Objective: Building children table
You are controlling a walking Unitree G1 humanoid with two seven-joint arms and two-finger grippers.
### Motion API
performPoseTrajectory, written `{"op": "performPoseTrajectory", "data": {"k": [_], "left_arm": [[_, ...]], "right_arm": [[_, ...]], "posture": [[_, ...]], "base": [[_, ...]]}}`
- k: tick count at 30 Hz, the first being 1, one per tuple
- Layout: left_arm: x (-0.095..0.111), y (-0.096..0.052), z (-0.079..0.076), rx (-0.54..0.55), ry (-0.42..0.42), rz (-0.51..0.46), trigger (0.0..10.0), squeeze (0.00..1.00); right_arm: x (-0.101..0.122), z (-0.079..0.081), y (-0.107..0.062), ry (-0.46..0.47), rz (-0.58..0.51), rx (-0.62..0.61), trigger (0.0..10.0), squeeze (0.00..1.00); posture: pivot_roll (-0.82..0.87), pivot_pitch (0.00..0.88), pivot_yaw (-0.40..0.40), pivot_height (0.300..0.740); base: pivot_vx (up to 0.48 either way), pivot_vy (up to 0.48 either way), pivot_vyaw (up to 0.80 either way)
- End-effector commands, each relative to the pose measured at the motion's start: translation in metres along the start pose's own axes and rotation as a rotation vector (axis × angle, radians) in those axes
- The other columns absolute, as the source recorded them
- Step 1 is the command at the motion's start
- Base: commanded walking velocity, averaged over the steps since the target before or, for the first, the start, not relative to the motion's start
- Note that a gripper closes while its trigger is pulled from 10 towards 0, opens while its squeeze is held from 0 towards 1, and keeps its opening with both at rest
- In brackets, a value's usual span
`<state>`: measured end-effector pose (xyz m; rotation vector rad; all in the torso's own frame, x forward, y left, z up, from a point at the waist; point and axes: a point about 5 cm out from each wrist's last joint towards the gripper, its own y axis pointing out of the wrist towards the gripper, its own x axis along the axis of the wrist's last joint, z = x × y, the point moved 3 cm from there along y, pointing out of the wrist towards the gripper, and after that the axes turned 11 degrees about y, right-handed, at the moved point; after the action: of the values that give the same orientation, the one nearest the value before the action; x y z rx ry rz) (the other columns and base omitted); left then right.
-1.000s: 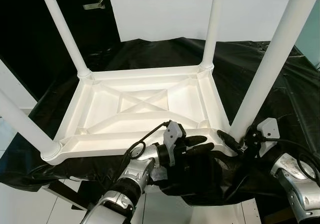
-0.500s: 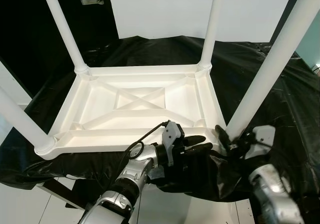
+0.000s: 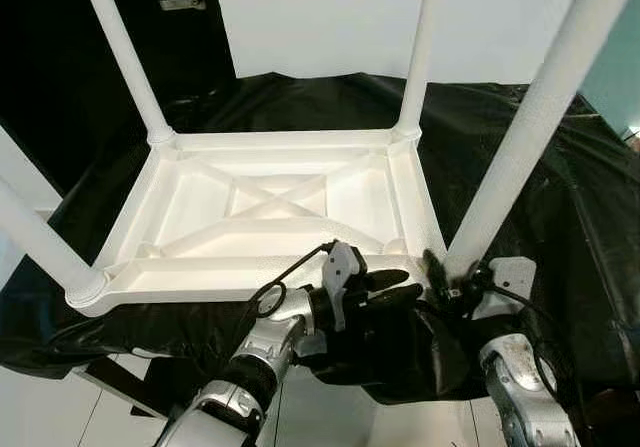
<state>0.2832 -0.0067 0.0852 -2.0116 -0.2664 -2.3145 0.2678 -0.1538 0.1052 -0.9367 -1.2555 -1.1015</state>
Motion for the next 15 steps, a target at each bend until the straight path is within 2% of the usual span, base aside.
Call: {"op": "performPoseTrajectory", "data": {"k": [1,2,3,4,5,6,9,11,12,13,15], "left_arm": [[-0.001,-0.001,-0.02,-0.239,-0.01,-0.018,10.0,0.0],[-0.001,-0.001,-0.02,-0.239,-0.01,-0.018,10.0,0.0],[-0.002,-0.001,-0.02,-0.238,-0.011,-0.018,10.0,0.0],[-0.002,-0.001,-0.02,-0.236,-0.012,-0.017,10.0,0.0],[-0.002,-0.001,-0.02,-0.236,-0.012,-0.017,10.0,0.0],[-0.002,-0.001,-0.02,-0.236,-0.012,-0.017,10.0,0.0],[-0.002,-0.001,-0.02,-0.236,-0.011,-0.017,10.0,0.0],[-0.002,-0.001,-0.02,-0.236,-0.011,-0.017,10.0,0.0],[-0.002,-0.001,-0.02,-0.236,-0.01,-0.016,10.0,0.0],[-0.002,-0.001,-0.02,-0.236,-0.009,-0.015,10.0,0.0],[-0.002,-0.001,-0.02,-0.235,-0.009,-0.014,10.0,0.0]], "right_arm": [[-0.006,0.005,0.003,-0.06,0.076,0.114,10.0,1.0],[-0.006,0.005,0.003,-0.06,0.076,0.114,10.0,1.0],[-0.002,0.0,0.003,-0.105,0.084,0.144,10.0,1.0],[0.0,-0.004,0.004,-0.145,0.095,0.17,10.0,0.62],[0.0,-0.004,0.004,-0.145,0.095,0.17,10.0,0.62],[0.003,-0.006,0.003,-0.19,0.112,0.222,10.0,0.0],[0.007,-0.008,-0.002,-0.255,0.149,0.343,10.0,0.0],[0.008,-0.008,-0.004,-0.262,0.158,0.37,10.0,0.0],[0.008,-0.01,-0.005,-0.265,0.176,0.4,6.3,0.0],[0.008,-0.011,-0.008,-0.26,0.198,0.437,0.0,0.0],[0.007,-0.012,-0.011,-0.253,0.223,0.467,0.0,0.0]], "posture": [[-0.15,0.0,0.036,0.74],[-0.15,0.0,0.036,0.74],[-0.15,0.0,0.036,0.74],[-0.15,0.0,0.035,0.74],[-0.15,0.0,0.035,0.74],[-0.15,0.0,0.034,0.74],[-0.15,0.0,0.035,0.74],[-0.15,0.0,0.036,0.74],[-0.15,0.0,0.036,0.74],[-0.15,0.0,0.037,0.74],[-0.15,0.0,0.037,0.74]], "base": [[0.0,0.0,0.0],[0.0,0.0,0.0],[0.0,0.0,0.0],[0.0,0.0,0.0],[0.0,0.0,0.0],[0.0,0.0,0.0],[0.0,0.0,0.0],[0.0,0.0,0.0],[0.0,0.0,0.0],[0.0,0.0,0.0],[0.0,0.0,0.0]]}}
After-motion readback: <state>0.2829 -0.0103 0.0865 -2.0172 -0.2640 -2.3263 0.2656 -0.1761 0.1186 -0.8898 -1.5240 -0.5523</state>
